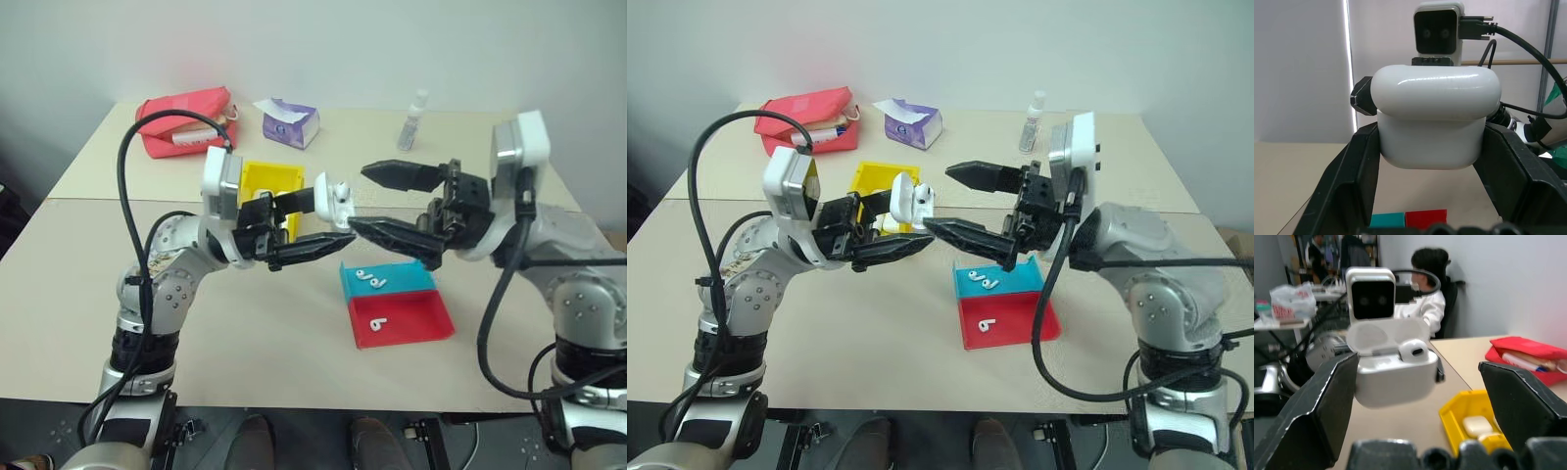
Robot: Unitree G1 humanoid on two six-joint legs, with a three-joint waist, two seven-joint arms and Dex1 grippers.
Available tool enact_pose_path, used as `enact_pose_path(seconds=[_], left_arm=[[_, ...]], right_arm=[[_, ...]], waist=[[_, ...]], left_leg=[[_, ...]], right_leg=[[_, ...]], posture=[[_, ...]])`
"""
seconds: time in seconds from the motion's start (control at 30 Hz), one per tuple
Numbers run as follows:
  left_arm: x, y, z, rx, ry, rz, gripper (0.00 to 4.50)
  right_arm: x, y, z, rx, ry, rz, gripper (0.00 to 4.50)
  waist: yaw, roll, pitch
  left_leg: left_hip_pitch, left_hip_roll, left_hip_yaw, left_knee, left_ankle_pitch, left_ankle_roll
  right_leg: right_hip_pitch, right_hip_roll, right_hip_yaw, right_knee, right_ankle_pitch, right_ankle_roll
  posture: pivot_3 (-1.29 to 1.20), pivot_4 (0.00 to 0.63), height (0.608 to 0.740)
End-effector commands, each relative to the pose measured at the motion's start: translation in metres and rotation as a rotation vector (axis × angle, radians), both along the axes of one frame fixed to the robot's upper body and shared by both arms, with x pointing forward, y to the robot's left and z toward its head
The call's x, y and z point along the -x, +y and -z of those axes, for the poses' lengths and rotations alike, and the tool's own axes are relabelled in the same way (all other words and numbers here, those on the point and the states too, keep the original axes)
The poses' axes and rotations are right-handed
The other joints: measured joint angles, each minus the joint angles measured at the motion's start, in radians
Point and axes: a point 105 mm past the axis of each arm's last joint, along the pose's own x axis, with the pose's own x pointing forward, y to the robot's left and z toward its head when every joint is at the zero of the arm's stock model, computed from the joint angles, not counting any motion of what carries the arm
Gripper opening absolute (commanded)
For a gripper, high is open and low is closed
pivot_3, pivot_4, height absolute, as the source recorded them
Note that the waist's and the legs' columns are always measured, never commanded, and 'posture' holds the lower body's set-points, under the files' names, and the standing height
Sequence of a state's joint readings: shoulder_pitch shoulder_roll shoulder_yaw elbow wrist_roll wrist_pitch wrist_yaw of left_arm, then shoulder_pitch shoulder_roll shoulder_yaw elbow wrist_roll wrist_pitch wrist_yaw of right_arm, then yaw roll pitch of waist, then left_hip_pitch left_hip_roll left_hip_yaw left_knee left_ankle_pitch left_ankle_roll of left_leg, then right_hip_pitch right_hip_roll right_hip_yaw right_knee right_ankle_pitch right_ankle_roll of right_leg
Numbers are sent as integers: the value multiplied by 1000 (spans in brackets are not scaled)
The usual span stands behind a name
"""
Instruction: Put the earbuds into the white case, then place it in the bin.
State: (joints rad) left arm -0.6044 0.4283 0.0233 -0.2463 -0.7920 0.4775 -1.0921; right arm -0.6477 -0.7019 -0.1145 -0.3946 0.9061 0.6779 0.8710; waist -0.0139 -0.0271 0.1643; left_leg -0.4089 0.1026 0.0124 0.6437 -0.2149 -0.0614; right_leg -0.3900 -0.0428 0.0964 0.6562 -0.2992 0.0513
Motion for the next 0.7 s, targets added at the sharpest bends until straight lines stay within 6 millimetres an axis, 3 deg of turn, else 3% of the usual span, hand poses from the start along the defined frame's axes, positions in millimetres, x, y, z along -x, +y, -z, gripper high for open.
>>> enact_pose_path(seconds=[0.03, 0.23, 0.33, 0.53, 0.7], left_arm=[[6, 6, -8, 22, -60, -9, 2776], [6, 15, -1, 18, -54, -57, 2776], [7, 17, 3, 20, -55, -74, 2776], [7, 24, 2, 23, -68, -111, 2776], [8, 28, -2, 12, -76, -142, 2776]], right_arm=[[-5, -7, 0, 104, -58, -25, 4471], [-53, -14, 40, 596, -145, 55, 4471], [-70, -12, 55, 819, -240, 6, 3877], [-78, -18, 82, 1148, -369, -260, 1836], [-86, -18, 96, 1264, -450, -372, 1836]], waist=[[0, 0, 0], [-8, 1, 1], [-6, 1, 1], [1, 2, 1], [-1, 2, 1]], left_leg=[[0, 0, 0, 0, 0, 0], [1, 0, 1, 0, 0, 0], [1, 0, 1, 0, 0, 0], [-1, 0, 1, 0, 0, 0], [-1, 0, 1, 0, 0, 0]], right_leg=[[0, 0, 0, 0, 0, 0], [0, 0, 0, 0, 0, 0], [-1, 0, 0, 0, 0, 0], [-2, 0, 0, -2, 0, 0], [-2, 0, 0, -3, 0, 0]], posture=[[0, 150, 740], [0, 150, 740], [0, 150, 740], [0, 150, 740], [0, 150, 740]])
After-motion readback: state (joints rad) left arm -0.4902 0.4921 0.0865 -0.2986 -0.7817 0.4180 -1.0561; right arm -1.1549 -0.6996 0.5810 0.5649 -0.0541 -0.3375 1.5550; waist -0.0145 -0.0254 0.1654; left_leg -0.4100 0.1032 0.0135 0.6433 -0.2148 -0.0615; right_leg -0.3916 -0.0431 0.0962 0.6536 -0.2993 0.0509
